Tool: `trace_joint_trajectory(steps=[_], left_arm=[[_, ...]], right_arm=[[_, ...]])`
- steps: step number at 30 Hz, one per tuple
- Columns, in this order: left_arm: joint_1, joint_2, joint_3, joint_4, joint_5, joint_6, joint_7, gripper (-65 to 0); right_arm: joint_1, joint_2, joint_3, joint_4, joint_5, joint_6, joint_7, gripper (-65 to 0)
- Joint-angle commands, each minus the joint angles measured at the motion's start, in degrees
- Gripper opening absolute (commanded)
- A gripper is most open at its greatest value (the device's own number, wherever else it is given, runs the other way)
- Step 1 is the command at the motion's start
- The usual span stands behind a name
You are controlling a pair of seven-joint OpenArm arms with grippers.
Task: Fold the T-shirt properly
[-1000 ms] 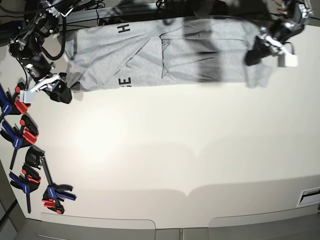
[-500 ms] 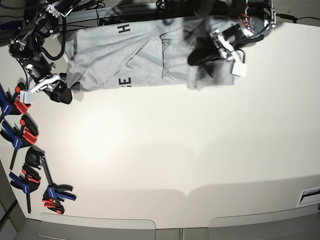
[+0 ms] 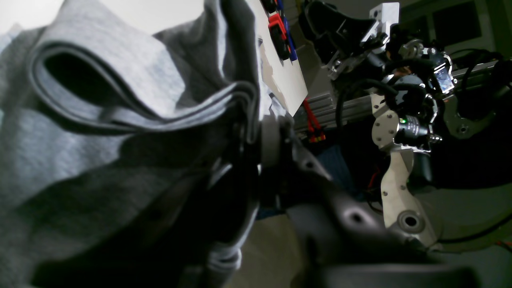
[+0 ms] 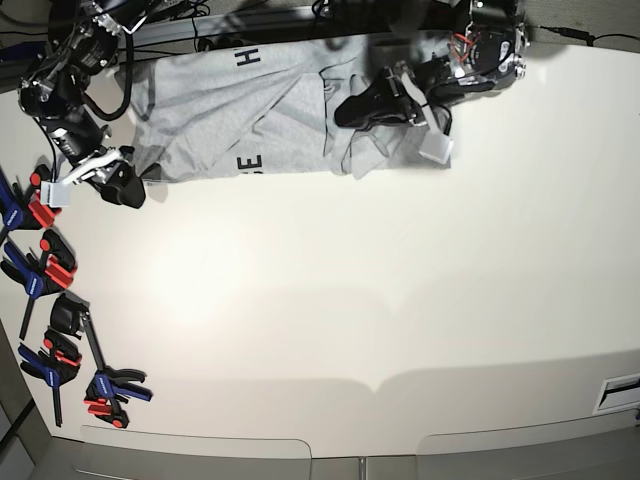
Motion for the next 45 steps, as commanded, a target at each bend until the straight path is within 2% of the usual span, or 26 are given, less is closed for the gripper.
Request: trace_joint_trajectory(steps=[1,3,4,8,14,18,21,24,25,29,33,36,38,45], left_arm=[[-0.44,0.0,0.13,1.18,-2.29,-0.76,-0.59,-51.4],[-0.42,0.0,0.11,1.53,-3.54,-0.76,0.22,-38.0],[-0.42,0.0,0.11,2.14,-3.58,-0.76,0.85,-35.3],[-0.07,-0.37,0.09,8.35,-3.04,-0.76,2.93,-35.1],[3.21,-3.08,0.0,23.8,12.41,-0.76,2.67,-35.5],[8.0,-6.51,0.07,29.42,19.21,-0.76,2.08,-40.2],[10.78,-8.04,0.11,29.49,23.89,-0.76,-1.62,-40.5],[12.28,-8.11,0.46,29.49,28.87,-0.76,-6.75,-40.5],[12.24,-8.11,1.05,29.49,29.99,-0.76,-6.93,-40.5],[12.22,-8.11,6.82,29.11,36.0,-0.76,-7.67,-40.4],[12.09,-8.11,13.9,28.17,45.51,-0.76,-11.98,-40.4],[12.07,-8.11,16.85,28.04,51.36,0.94,-14.71,-40.4],[12.07,-8.11,17.49,27.85,52.92,0.96,-15.15,-40.4],[11.91,-8.11,17.57,22.12,52.59,1.22,-15.1,-40.4]], right_arm=[[0.61,0.92,0.2,0.98,1.62,0.83,1.33,-39.1],[0.63,0.94,0.2,0.98,1.62,0.83,1.33,-39.1],[0.63,0.94,0.2,0.98,1.62,0.83,1.33,-39.1],[0.61,0.92,0.2,0.98,1.62,0.83,1.33,-39.1],[0.61,0.94,0.2,0.98,1.62,0.81,1.31,-39.1],[0.63,0.94,0.2,0.98,1.64,0.81,1.33,-39.1],[0.63,0.94,0.2,0.98,1.95,0.81,1.33,-39.1],[0.63,0.92,0.2,0.98,2.03,0.81,1.33,-39.1],[0.63,0.94,0.2,0.98,2.03,0.81,1.36,-39.1],[0.63,0.94,0.2,0.98,2.03,0.81,1.38,-39.1],[0.63,0.94,0.2,0.98,2.03,0.81,1.55,-39.1],[0.63,0.94,0.2,0.98,2.03,0.81,1.53,-39.1],[0.63,0.94,0.2,0.98,2.03,0.81,1.55,-39.1],[0.63,0.94,0.2,0.98,2.03,0.81,1.55,-39.1]])
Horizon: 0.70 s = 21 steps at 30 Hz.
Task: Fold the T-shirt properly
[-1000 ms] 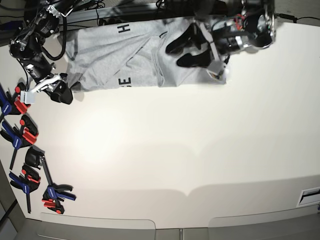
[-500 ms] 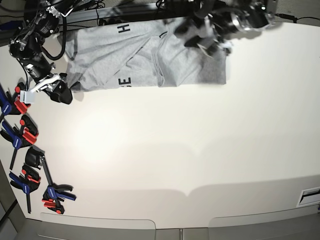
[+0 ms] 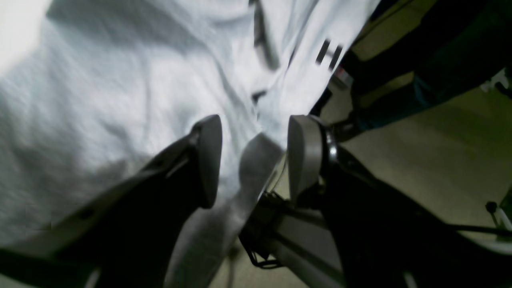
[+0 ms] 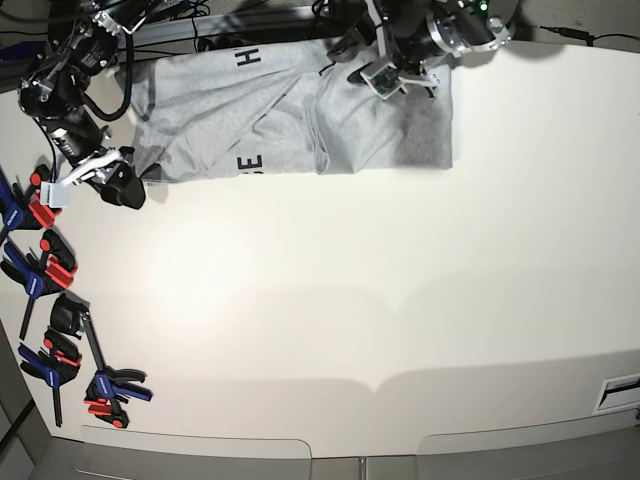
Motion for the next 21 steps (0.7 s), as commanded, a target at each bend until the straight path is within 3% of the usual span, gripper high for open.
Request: trace_joint_trajectory(steps=[1,7,11,18,21], left_arm=[[0.46,-0.17,0.33,0.09,-0.79,-0.61,-0.44,-40.4],[0.31,-0.15,0.33,-0.5,-3.15,-0.57,-0.46,-40.7],[0.31,-0.15,0.44,-0.5,-3.37,-0.17,-1.03,-45.5],[0.31,-0.15,0.44,-0.55,-3.34,-0.17,-1.29,-46.0],[0.31,-0.15,0.44,-0.55,-3.34,-0.17,-1.29,-49.3]], right_arm=[[0.63,0.96,0.2,0.98,1.7,0.81,1.53,-39.1],[0.63,0.94,0.2,0.98,1.7,0.79,1.53,-39.1],[0.63,0.94,0.2,0.98,1.7,0.81,1.55,-39.1],[0.63,0.96,0.2,0.98,1.7,0.81,1.57,-39.1],[0.63,0.96,0.2,0.98,1.7,0.79,1.6,-39.1]])
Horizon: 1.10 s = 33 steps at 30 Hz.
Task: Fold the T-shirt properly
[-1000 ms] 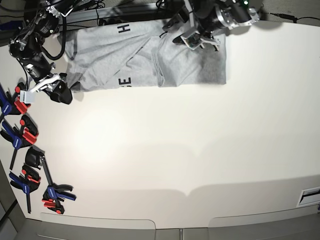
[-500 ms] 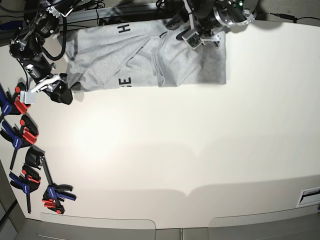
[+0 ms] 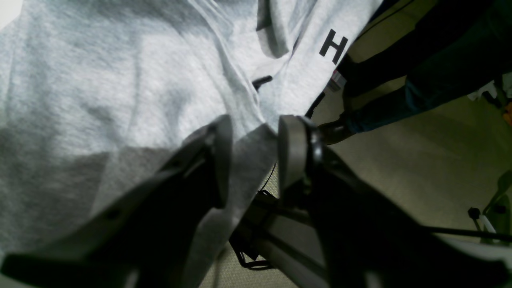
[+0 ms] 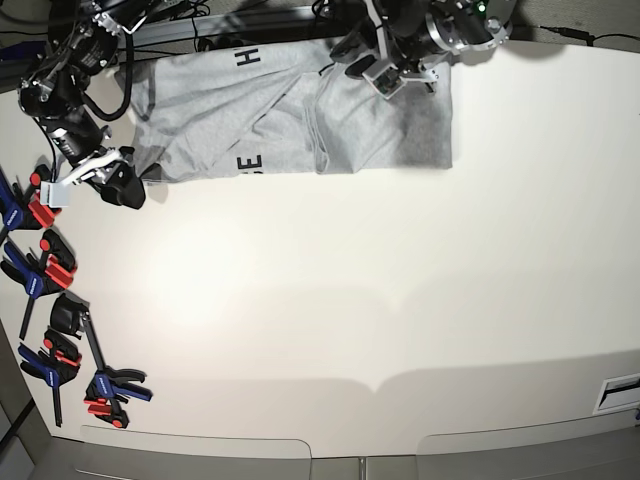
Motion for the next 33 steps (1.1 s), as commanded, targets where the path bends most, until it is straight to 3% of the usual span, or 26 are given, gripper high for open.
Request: trace_joint_trajectory(steps=[1,11,14,18,20,22,30,33], left_arm=[[0.33,-0.15,0.42,0.74,-1.38,-0.98,-0.66,-49.6],[-0.92,0.07,0.42,-0.11,-1.4,-0.92,-0.02,-48.2],[-2.6,0.63,0.48,-1.6,-1.44,1.55,1.77,-46.9],[-3.34,0.63,0.52,-2.47,-2.32,1.62,1.88,-47.1],[-3.32,0.63,0.52,-2.47,-3.65,1.62,1.88,-52.5],[-3.34,0.63,0.52,-2.47,-4.81,1.6,1.84,-65.0],[-4.31,0.63,0.52,-0.39,-15.3,1.33,1.73,-65.0],[-4.28,0.63,0.52,0.61,-16.0,0.9,1.73,-65.0]], right_arm=[[0.63,0.94,0.2,0.98,1.7,0.81,1.66,-39.1],[0.63,0.96,0.2,0.98,1.75,0.79,1.73,-39.1],[0.63,0.96,0.2,0.98,1.7,0.79,1.73,-39.1],[0.63,0.94,0.2,0.98,1.7,0.79,1.73,-39.1],[0.63,0.94,0.2,0.98,1.7,0.79,1.73,-39.1],[0.63,0.96,0.2,0.98,1.7,0.81,1.73,-39.1],[0.63,0.94,0.2,0.98,1.68,0.81,1.7,-39.1],[0.63,0.94,0.2,0.98,1.68,0.79,1.7,-39.1]])
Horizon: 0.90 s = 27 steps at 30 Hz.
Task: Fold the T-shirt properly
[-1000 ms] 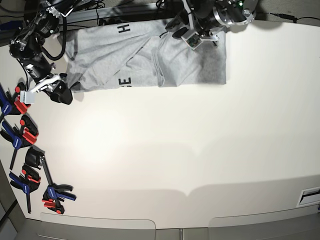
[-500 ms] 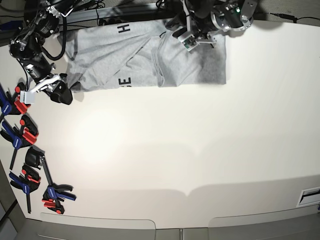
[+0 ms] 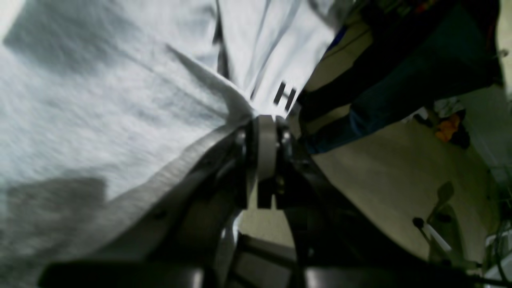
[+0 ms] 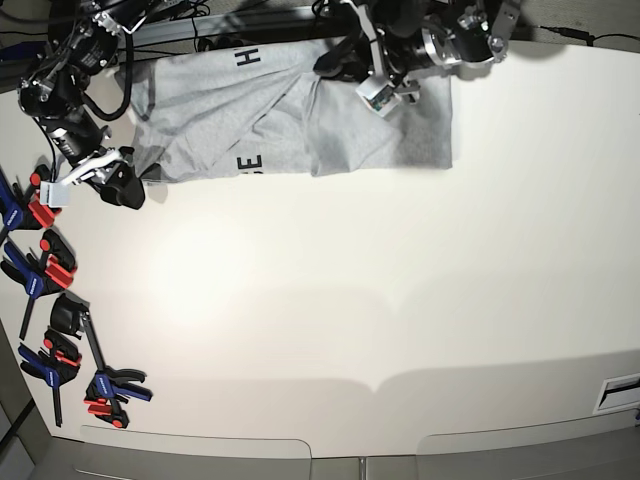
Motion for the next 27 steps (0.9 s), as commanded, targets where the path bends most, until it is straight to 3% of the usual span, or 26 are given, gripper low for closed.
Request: trace_joint_trajectory(steps=[1,5,8,12,13,14,16,19,24,27], left_arm=[[0.15,0.15,0.15,1.09,-1.22,-0.68,-1.03,-65.0],[0.2,0.13,0.37,1.09,-1.99,-0.74,0.04,-65.0],[0.17,0.15,1.55,1.09,-3.23,-2.6,-0.04,-65.0],[0.15,0.79,4.28,1.07,0.0,-2.99,-1.75,-65.0],[0.15,0.76,4.87,1.07,1.05,-2.97,-2.43,-60.8],[0.15,0.79,5.2,1.07,2.12,-2.99,-2.99,-52.6],[-0.33,0.76,5.22,1.07,4.44,-2.56,-3.26,-45.0],[-0.83,0.76,5.22,1.07,4.42,-0.35,-3.02,-44.3],[-0.96,0.74,5.22,1.09,4.46,-0.39,-2.97,-44.3],[-0.96,0.76,5.16,1.09,5.84,-0.35,-3.02,-44.3]], right_arm=[[0.63,0.94,0.2,0.98,1.68,0.79,1.55,-39.1],[0.63,0.94,0.2,0.98,1.7,0.81,1.57,-39.1],[0.63,0.94,0.2,0.98,1.7,0.79,1.57,-39.1],[0.66,0.94,0.2,0.98,1.7,0.79,1.57,-39.1],[0.63,0.94,0.2,0.98,1.7,0.81,1.57,-39.1],[0.63,0.94,0.2,0.98,1.7,0.79,1.57,-39.1],[0.63,0.96,0.2,0.98,1.68,0.79,1.57,-39.1],[0.66,0.94,0.22,0.98,1.68,0.79,1.57,-39.1],[0.63,1.2,0.22,0.98,1.36,0.79,1.6,-39.0],[0.61,3.13,0.22,0.98,-0.92,0.72,1.57,-38.8]])
